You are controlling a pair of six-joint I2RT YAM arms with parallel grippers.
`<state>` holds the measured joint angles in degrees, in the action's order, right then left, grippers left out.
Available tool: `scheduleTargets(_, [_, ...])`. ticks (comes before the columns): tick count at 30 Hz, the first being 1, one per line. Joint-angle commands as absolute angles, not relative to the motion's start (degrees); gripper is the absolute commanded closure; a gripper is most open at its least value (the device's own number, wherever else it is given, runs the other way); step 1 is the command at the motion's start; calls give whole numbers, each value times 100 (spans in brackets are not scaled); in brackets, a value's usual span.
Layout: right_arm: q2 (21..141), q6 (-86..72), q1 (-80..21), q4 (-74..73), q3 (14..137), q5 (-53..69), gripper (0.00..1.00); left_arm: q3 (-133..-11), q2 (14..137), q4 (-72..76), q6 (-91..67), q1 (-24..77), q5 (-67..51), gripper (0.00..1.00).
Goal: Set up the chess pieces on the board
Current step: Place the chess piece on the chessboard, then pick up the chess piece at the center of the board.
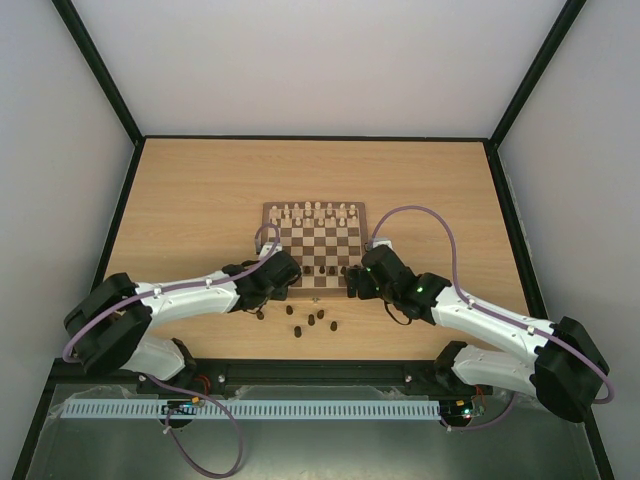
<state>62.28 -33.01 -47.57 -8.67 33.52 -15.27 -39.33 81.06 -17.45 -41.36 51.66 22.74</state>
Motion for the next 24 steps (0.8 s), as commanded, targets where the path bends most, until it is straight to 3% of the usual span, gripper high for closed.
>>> scheduleTargets(1, [6283, -3302, -4729, -853, 3278, -1513, 7, -3889, 8012, -1813, -4172, 5127, 2382, 70])
scheduleTargets(8, [6293, -3263, -4730, -828, 3281, -1360, 4, -4076, 7296, -2485, -4396, 5371, 2632, 61])
scheduleTargets(16, [6288, -3398, -4876, -1130, 3477, -566, 1, -4115, 6253, -2923, -4511, 5585, 2691, 34])
scheduleTargets(19, [6214, -3557, -5320, -1595, 3657, -815, 1, -4084, 5882, -2919, -4396, 5590, 2643, 23])
scheduleTargets(22, [6170, -3876, -5913, -2104, 3881, -1117, 1, -4069, 5581, -2883, -4279, 5598, 2621, 3])
scheduleTargets(24, [6185, -4094, -6261, -2363, 4012, -1305, 1, -4089, 5436, -2887, -4225, 5599, 2604, 1])
